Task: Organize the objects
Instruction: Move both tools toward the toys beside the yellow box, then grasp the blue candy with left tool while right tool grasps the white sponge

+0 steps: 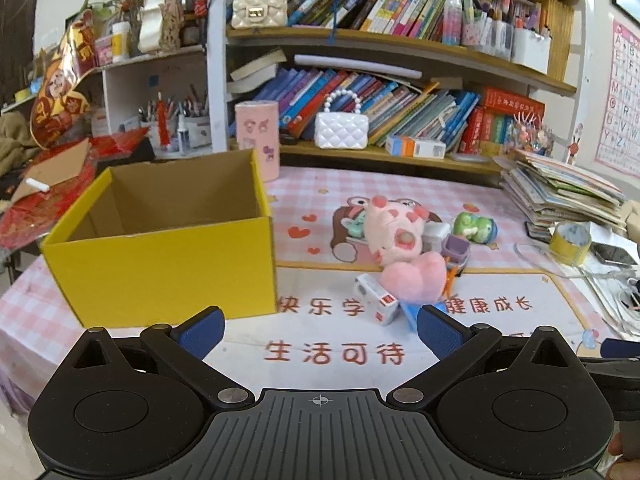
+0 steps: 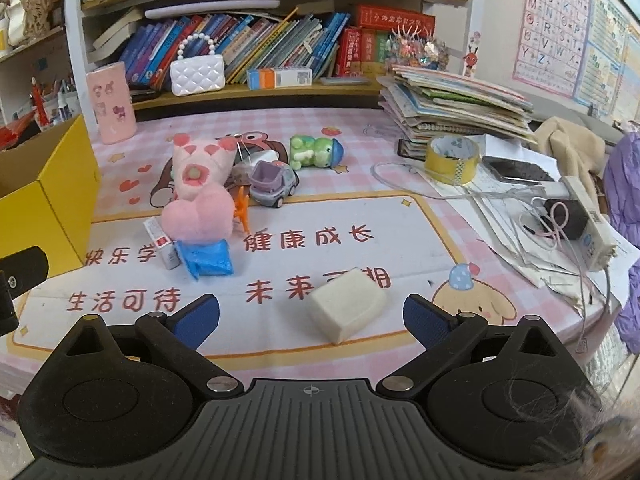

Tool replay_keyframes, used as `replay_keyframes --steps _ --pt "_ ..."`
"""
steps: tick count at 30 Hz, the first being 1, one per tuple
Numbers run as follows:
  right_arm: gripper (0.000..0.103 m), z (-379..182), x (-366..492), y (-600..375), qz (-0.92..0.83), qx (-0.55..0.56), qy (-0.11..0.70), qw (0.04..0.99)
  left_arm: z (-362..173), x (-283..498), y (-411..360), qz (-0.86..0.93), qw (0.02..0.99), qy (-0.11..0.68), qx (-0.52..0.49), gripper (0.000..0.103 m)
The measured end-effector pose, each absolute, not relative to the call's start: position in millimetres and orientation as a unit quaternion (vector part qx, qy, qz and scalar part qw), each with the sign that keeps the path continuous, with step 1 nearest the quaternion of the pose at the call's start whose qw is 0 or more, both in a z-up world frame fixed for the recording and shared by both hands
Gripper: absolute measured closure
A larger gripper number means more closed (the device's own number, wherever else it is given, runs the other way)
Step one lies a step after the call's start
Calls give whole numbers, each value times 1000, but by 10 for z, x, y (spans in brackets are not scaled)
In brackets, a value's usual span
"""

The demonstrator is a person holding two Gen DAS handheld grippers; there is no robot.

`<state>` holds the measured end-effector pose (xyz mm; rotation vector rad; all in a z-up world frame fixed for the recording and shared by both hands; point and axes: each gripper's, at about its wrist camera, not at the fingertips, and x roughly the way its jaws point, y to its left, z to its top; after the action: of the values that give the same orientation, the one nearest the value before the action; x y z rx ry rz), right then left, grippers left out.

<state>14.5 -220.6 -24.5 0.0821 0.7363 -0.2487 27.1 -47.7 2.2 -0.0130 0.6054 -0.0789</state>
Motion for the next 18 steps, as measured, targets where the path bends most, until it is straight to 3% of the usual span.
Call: replay_keyframes --steps 13,17,18 --pt "6 -665 601 -2636 -21 -23 436 899 -204 685 -1006 -45 930 365 -3 0" --pt "24 -781 692 -2741 9 -22 454 891 -280 756 -1186 -45 929 368 13 1" --pt "36 -791 721 -2774 16 -20 455 890 -304 780 -1234 -42 929 368 18 2"
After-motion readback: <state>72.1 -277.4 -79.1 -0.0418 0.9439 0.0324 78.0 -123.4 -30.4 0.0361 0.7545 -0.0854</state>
